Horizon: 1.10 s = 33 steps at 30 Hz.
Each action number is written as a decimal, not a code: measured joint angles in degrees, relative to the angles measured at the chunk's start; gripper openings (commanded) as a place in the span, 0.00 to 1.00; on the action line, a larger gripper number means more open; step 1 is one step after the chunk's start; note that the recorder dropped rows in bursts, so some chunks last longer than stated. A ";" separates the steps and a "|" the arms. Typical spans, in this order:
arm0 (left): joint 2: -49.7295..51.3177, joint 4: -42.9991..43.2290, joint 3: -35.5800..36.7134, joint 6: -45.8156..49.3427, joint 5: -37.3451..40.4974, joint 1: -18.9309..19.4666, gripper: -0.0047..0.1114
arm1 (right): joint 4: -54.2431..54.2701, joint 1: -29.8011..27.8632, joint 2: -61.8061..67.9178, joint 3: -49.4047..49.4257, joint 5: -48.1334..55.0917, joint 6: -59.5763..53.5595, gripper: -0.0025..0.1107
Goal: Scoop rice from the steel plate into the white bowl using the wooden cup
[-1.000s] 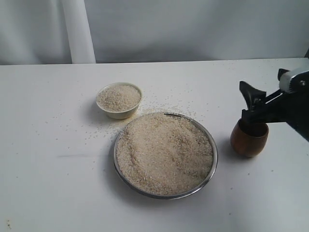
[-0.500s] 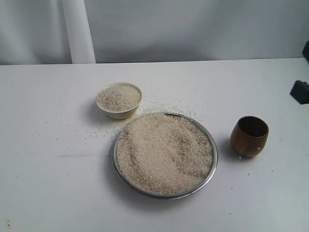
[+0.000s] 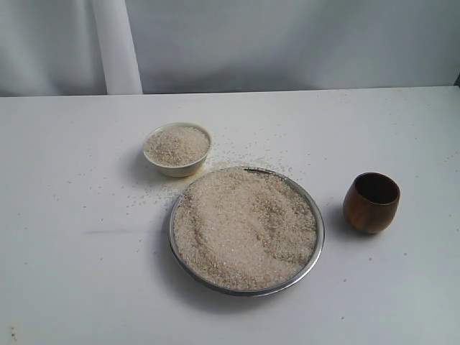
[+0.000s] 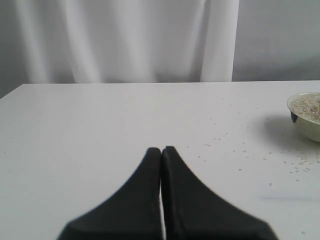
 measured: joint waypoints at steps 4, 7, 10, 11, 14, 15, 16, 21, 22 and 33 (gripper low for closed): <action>0.00 0.00 0.00 0.00 0.00 0.00 0.04 | 0.00 0.00 0.00 0.20 0.00 0.00 0.02; 0.00 0.00 0.00 0.00 0.00 0.00 0.04 | 0.00 0.00 0.00 0.20 0.00 0.00 0.02; 0.00 0.00 0.00 0.00 0.00 0.00 0.04 | 0.00 0.00 0.00 0.20 0.00 0.00 0.02; 0.00 0.00 0.00 0.00 0.00 0.00 0.04 | 0.00 0.00 0.00 0.20 0.00 0.00 0.02; 0.00 0.00 0.00 0.00 0.00 0.00 0.04 | 0.00 0.00 0.00 0.20 0.00 0.00 0.02; 0.00 0.00 0.00 0.00 0.00 0.00 0.04 | 0.00 0.00 -0.11 0.20 0.00 0.00 0.02; 0.00 0.00 0.00 0.00 0.00 0.00 0.04 | 0.00 0.00 -0.31 0.20 0.00 0.00 0.02; 0.00 0.00 0.00 0.00 0.00 0.00 0.04 | 0.33 -0.27 -4.20 0.20 1.16 -0.47 0.02; 0.00 0.00 0.00 0.00 0.00 0.00 0.04 | 0.48 -0.98 -5.62 0.20 2.43 -1.60 0.02; 0.00 0.00 0.00 0.00 0.00 0.00 0.04 | 0.73 -8.35 -15.36 0.49 20.69 -5.20 0.02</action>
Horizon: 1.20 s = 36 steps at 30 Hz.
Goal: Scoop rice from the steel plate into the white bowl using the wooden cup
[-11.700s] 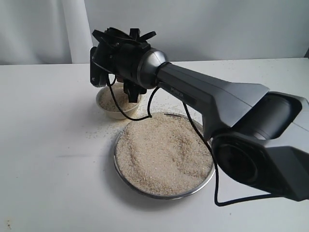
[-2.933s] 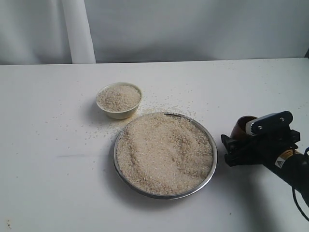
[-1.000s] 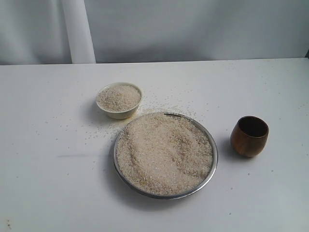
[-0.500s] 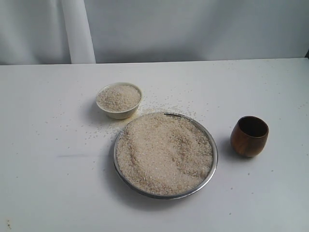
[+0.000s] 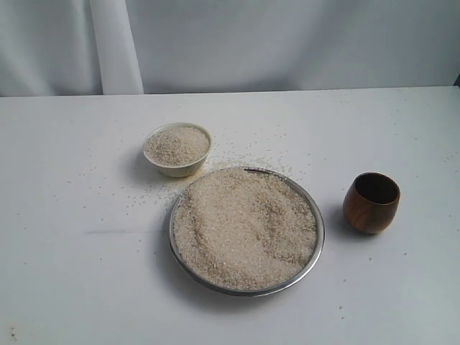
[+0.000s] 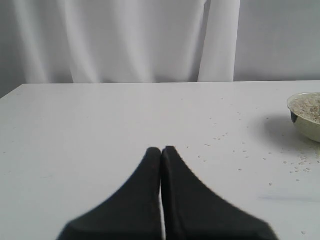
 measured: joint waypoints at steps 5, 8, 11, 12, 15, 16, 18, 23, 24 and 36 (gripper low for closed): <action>0.00 0.00 0.00 0.00 0.00 0.00 0.04 | 0.46 -3.71 -5.88 5.54 4.81 -0.19 0.02; 0.00 0.00 0.00 0.00 0.00 0.00 0.04 | 2.15 -5.28 -10.11 12.00 5.70 -0.19 0.02; 0.00 0.00 0.00 0.00 0.00 0.00 0.04 | 3.71 -5.31 -14.00 18.15 6.24 -0.19 0.02; 0.00 0.00 0.00 0.00 0.00 0.00 0.04 | 4.33 -5.31 -15.23 19.65 6.83 -0.19 0.02; 0.00 0.00 0.00 0.00 0.00 0.00 0.04 | 4.85 -5.31 -17.77 20.85 11.43 -0.36 0.02; 0.00 0.00 0.00 0.00 0.00 0.00 0.04 | 4.85 -5.31 -18.03 21.00 12.33 -0.36 0.02; 0.00 0.00 0.00 0.00 0.00 0.00 0.04 | 4.85 -5.31 -18.24 21.00 13.19 -0.36 0.02; 0.00 0.00 0.00 0.00 0.00 0.00 0.04 | 4.96 -5.31 -18.24 21.00 17.24 -0.36 0.02; 0.00 0.00 0.00 0.00 0.00 0.00 0.04 | 5.07 -5.31 -18.24 21.00 18.58 -0.36 0.02; 0.00 0.00 0.00 0.00 0.00 0.00 0.04 | 5.07 -5.31 -18.24 21.00 23.47 -0.51 0.02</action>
